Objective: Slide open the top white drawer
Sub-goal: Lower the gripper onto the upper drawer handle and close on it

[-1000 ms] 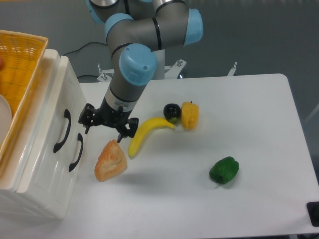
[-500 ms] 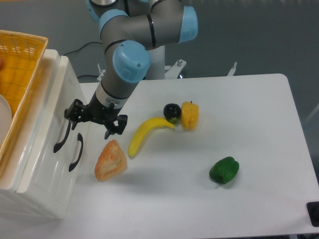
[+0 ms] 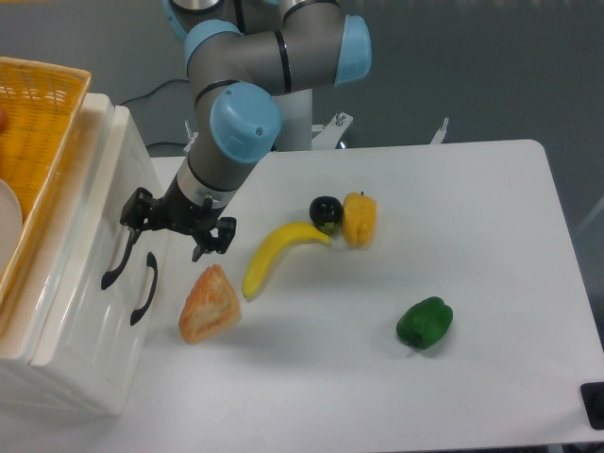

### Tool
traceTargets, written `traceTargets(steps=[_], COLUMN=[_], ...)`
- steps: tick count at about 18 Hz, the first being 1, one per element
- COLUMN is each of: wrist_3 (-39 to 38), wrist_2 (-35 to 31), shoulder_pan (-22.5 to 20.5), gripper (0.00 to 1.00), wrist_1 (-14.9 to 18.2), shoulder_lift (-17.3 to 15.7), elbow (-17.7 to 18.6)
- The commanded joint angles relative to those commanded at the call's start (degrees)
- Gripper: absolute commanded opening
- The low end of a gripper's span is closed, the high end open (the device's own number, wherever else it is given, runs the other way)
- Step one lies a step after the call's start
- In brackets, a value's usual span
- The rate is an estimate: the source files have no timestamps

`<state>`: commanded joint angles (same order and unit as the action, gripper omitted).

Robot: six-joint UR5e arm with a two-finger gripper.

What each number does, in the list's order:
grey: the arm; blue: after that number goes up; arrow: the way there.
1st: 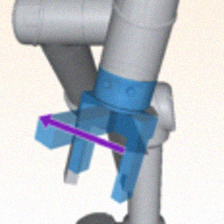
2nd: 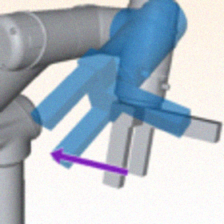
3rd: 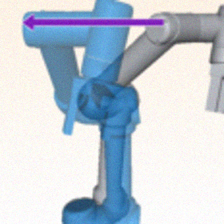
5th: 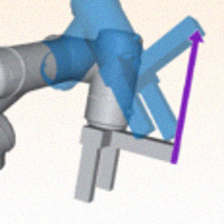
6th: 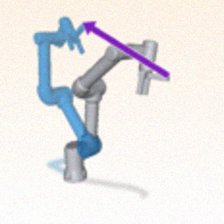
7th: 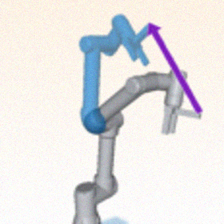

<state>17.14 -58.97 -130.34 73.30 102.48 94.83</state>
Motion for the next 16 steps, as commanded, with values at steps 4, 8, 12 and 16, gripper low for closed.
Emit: traceTargets(steps=[4, 8, 12, 16], wrist_3=[0.09, 0.18, 0.09, 0.09], wrist_2=[0.0, 0.26, 0.26, 0.26], shoulder_pan=[0.09, 0.26, 0.53, 0.7], gripper=[1.0, 1.0, 1.0, 1.0], wrist_1=[0.0, -0.09, -0.09, -0.09], shoulder_lift=[0.26, 0.61, 0.62, 0.88], elbow=[0.0, 0.0, 0.0, 0.0])
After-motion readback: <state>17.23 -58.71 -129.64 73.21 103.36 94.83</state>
